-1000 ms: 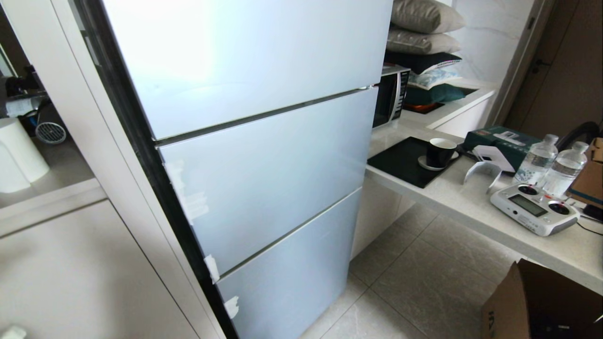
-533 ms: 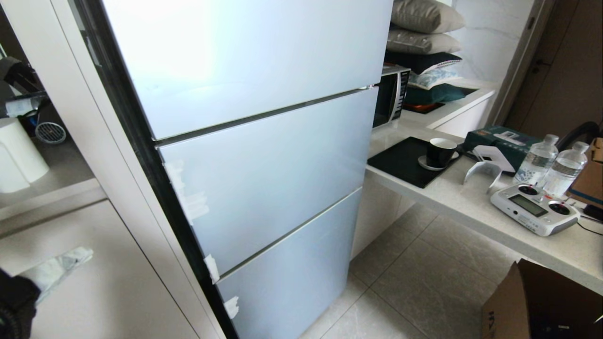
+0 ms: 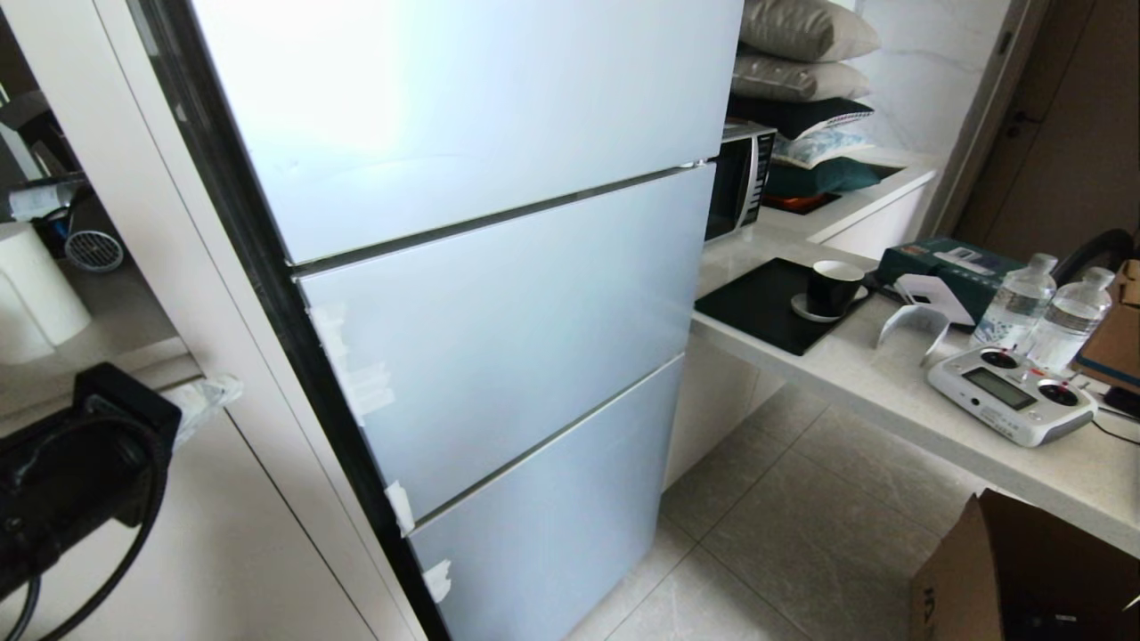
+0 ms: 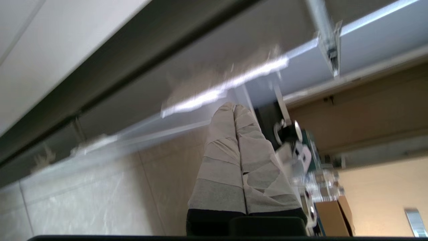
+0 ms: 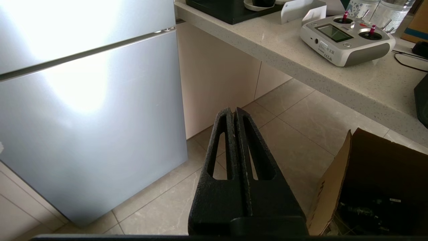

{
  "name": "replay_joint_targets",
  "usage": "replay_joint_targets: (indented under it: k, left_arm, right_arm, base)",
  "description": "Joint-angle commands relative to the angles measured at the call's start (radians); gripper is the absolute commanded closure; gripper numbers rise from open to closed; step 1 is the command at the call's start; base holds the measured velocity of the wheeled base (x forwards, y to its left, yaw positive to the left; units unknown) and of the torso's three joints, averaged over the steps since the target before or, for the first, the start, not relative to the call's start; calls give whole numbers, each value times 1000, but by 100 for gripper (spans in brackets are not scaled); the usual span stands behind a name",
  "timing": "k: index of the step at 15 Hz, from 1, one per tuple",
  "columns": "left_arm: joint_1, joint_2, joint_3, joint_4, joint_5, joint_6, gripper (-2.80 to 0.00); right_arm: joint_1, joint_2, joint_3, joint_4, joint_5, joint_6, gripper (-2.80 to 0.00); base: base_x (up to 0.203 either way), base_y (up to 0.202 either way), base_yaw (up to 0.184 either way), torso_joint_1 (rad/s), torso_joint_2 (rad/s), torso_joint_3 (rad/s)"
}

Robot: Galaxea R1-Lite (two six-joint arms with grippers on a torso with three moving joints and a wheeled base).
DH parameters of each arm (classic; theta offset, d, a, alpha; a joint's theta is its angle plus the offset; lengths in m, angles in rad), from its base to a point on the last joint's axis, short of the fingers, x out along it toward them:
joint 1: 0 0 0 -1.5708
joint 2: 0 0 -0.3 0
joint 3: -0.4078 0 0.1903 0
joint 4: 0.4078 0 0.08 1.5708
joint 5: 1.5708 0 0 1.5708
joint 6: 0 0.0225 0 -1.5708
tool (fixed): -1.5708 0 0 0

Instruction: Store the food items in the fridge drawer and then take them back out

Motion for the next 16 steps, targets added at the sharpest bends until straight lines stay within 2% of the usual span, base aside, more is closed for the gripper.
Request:
replay_joint_targets:
  k: [1,5,7,12,16]
  left_arm:
    - [-1,47,-24,-5,3,-3,0]
    - [-6,139,-118,-7,5,-10,0]
    - [-47,157,-159,-6,20,-7,0]
    - [-148,224,-205,-14,133,-5,0]
    - [-167,286,-207,-110,230,-9,0]
  right_arm:
    - [0,0,0,-1,0,0,0]
    - [0,0,0,-1,0,0,0]
    - [0,0,0,-1,0,0,0]
    - [0,0,0,-1,0,0,0]
    - [0,0,0,-1,0,0,0]
  base:
    - [0,0,0,0,0,0]
    - [0,0,0,0,0,0]
    - [0,0,0,0,0,0]
    - [0,0,0,0,0,0]
    - [0,0,0,0,0,0]
